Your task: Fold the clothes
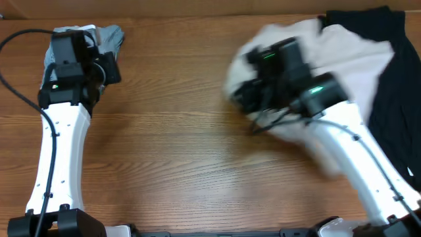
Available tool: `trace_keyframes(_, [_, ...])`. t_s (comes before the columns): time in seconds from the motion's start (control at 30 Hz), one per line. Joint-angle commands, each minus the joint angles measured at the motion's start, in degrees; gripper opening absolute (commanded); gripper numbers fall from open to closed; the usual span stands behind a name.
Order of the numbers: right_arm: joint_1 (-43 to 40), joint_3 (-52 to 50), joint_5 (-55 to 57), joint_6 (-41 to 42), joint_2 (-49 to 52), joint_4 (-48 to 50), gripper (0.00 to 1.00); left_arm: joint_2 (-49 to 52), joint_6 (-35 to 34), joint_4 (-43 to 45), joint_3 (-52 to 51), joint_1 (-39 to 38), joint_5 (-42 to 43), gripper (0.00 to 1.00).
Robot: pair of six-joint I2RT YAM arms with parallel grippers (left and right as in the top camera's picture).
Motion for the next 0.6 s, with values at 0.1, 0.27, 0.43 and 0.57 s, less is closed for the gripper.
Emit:
trace_keyframes(0.1, [17.4,0.9,0.3,2.3,4.2,1.1,0.14,0.3,-0.2,0.3,1.5,4.5,-1.3,0.56])
trace_keyframes(0.27, [21.1,0.9,1.4,4.5,4.7,0.8,0.49,0.3,-0.2,0.5,1.5,6.0,-1.2,0.61])
trace_keyframes(0.43, [13.5,0.9,4.7,8.5,1.7,0.4,0.61,0.3,2.0,0.7,1.5,6.1,0.2,0.71])
trace_keyframes(0.57, [2.8,0.9,6.8,7.8,0.3,0.4,0.66,0.3,5.4,0.5,1.5,5.6,4.2,0.75])
